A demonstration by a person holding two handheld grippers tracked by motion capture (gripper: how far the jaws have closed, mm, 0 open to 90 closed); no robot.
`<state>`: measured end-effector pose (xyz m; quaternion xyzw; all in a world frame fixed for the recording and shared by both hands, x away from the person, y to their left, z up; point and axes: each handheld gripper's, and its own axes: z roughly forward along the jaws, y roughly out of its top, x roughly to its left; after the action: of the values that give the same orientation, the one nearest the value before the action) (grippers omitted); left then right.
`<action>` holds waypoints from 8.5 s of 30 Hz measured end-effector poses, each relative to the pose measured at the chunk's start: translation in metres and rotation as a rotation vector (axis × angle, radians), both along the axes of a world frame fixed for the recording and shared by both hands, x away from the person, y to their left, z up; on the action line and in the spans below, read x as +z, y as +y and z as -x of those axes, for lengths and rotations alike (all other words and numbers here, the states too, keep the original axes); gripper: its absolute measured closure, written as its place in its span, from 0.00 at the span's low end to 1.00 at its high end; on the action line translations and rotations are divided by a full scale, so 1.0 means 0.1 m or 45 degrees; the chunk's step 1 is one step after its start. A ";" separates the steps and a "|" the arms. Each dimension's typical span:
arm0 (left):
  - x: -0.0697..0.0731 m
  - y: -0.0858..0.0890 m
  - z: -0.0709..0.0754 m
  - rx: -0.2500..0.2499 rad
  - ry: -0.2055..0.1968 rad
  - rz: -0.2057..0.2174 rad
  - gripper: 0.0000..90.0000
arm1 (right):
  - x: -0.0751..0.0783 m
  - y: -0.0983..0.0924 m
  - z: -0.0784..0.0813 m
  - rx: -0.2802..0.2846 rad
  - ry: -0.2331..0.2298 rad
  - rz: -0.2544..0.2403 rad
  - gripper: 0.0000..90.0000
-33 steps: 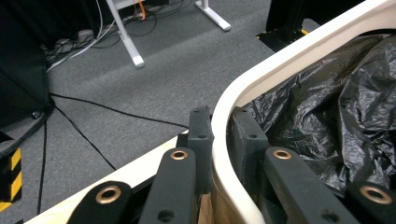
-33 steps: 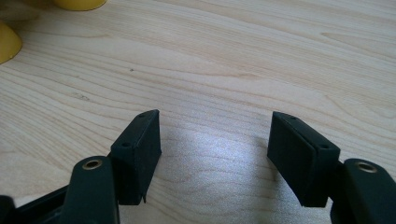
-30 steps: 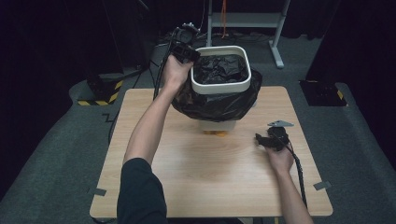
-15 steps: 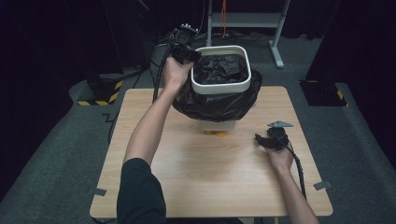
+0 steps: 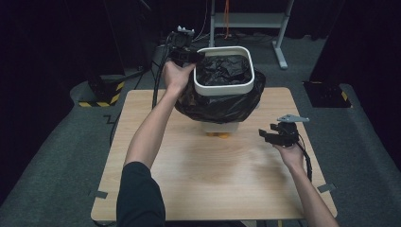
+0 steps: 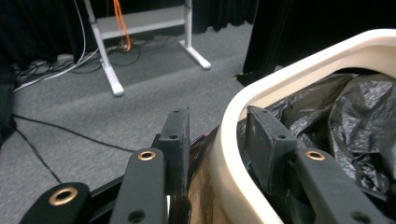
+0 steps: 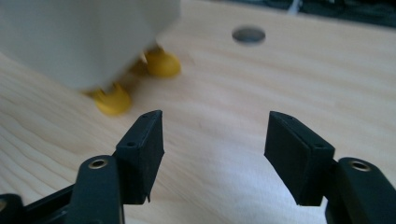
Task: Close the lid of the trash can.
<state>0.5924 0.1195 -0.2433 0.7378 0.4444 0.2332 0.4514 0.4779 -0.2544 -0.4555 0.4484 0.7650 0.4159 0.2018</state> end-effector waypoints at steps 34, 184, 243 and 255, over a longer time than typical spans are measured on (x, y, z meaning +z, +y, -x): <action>0.04 0.16 0.10 -0.074 -0.053 0.123 0.63 | 1.27 0.00 -0.07 0.134 -0.244 -0.233 0.64; -0.22 0.06 0.40 -0.047 0.002 0.004 0.59 | 1.99 0.83 -0.77 0.140 -0.155 -0.075 0.63; -0.23 0.09 0.36 -0.046 -0.029 0.033 0.44 | 2.07 1.25 -1.05 0.298 -0.067 0.040 0.51; -0.17 0.01 0.28 -0.037 -0.011 0.012 0.33 | 2.16 0.98 -0.54 0.338 -0.214 -0.006 0.53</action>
<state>0.5648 0.1209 -0.2602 0.7411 0.4327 0.2276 0.4601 0.5323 -0.1566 -0.2397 0.3076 0.7970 0.4767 0.2072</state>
